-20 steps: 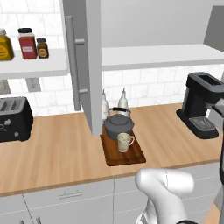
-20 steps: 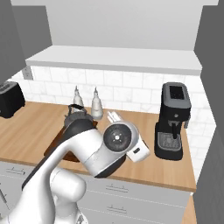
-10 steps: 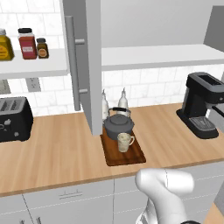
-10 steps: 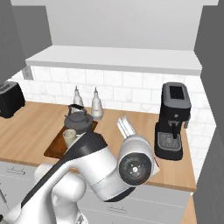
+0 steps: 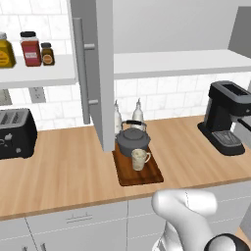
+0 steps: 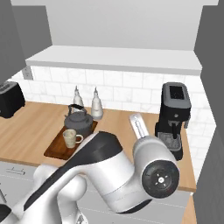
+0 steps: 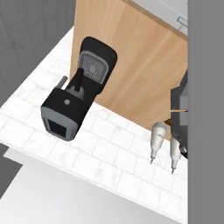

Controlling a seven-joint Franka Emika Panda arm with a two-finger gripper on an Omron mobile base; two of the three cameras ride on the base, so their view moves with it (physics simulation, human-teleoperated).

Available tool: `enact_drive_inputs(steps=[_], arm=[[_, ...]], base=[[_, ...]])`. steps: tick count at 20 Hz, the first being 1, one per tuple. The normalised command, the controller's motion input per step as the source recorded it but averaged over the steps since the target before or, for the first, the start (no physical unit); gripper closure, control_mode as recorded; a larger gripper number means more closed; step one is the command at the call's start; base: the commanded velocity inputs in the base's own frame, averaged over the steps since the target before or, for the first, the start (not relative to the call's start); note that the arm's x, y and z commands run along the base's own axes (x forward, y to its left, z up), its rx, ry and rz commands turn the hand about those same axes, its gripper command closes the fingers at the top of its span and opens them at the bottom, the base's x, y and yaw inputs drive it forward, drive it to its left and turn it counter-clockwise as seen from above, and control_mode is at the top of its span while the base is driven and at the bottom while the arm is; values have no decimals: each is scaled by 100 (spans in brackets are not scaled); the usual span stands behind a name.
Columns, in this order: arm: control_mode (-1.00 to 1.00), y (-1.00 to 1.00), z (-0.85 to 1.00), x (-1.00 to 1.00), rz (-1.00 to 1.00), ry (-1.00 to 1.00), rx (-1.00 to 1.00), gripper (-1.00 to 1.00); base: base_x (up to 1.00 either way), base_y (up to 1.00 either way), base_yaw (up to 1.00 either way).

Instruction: Pick the kettle from the counter and place it on the tray. Then pick the mug from the cabinet and place it on the tray. Then close the cabinet doors.

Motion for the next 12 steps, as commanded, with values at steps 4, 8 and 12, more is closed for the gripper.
enact_drive_inputs(steps=[4,8,12], arm=[[-100,0,0,-1,0,0,0,100],[-100,0,0,0,0,-5,0,100],[-100,0,3,-10,-2,-24,9,100]], base=[[0,0,0],[0,0,0],[0,0,0]])
